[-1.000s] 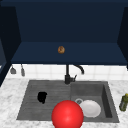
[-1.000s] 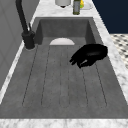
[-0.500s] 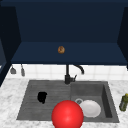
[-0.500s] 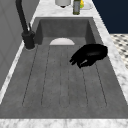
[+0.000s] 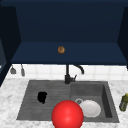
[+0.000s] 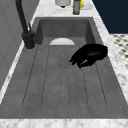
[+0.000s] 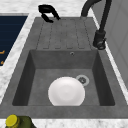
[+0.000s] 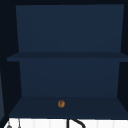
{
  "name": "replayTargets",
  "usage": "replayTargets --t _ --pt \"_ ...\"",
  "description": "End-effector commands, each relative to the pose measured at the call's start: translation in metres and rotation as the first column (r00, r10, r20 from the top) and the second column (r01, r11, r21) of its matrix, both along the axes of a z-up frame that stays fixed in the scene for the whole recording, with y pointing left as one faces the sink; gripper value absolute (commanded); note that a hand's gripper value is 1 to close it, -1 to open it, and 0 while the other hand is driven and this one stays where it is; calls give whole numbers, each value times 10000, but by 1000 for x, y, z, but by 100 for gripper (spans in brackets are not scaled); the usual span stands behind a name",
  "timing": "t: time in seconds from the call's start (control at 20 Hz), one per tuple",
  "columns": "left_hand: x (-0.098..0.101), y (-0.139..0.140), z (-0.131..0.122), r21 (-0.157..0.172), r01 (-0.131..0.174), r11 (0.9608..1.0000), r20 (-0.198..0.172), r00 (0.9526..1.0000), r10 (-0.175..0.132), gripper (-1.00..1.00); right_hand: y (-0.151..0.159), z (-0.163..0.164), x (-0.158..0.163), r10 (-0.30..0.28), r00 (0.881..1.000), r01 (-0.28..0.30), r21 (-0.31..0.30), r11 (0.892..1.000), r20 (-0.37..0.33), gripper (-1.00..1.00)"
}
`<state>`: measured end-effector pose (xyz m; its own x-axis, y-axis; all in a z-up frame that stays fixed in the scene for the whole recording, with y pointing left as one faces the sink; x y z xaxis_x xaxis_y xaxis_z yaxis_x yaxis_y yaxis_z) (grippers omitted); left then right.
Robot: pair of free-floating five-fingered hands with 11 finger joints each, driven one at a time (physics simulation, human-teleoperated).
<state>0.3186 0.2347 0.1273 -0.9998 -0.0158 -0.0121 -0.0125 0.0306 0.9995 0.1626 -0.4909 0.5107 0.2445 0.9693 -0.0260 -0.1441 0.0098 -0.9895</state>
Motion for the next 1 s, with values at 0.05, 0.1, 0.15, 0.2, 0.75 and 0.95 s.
replayTargets --t 0.05,0.1,0.15,0.2,0.75,0.95 --pt "0 0 0 0 0 10000 0 10000 0 0 23 25 -10 16 9993 -10 156 9999 -379 -100" --pt "0 0 0 0 0 10000 0 10000 0 0 23 33 -14 25 9989 -13 256 9997 -474 -100" --pt "0 0 0 0 0 10000 0 10000 0 0 20 39 -20 32 9984 -12 360 9994 -561 -100" --pt "0 0 0 0 0 10000 0 10000 0 0 21 45 -26 40 9981 -18 364 9993 -616 -100" --pt "0 0 0 0 0 10000 0 10000 0 0 63 95 -86 -382 9958 394 125 9991 -832 -100" --pt "0 0 0 0 0 10000 0 10000 0 0 82 91 -109 -515 9977 513 -48 9987 -435 -100"
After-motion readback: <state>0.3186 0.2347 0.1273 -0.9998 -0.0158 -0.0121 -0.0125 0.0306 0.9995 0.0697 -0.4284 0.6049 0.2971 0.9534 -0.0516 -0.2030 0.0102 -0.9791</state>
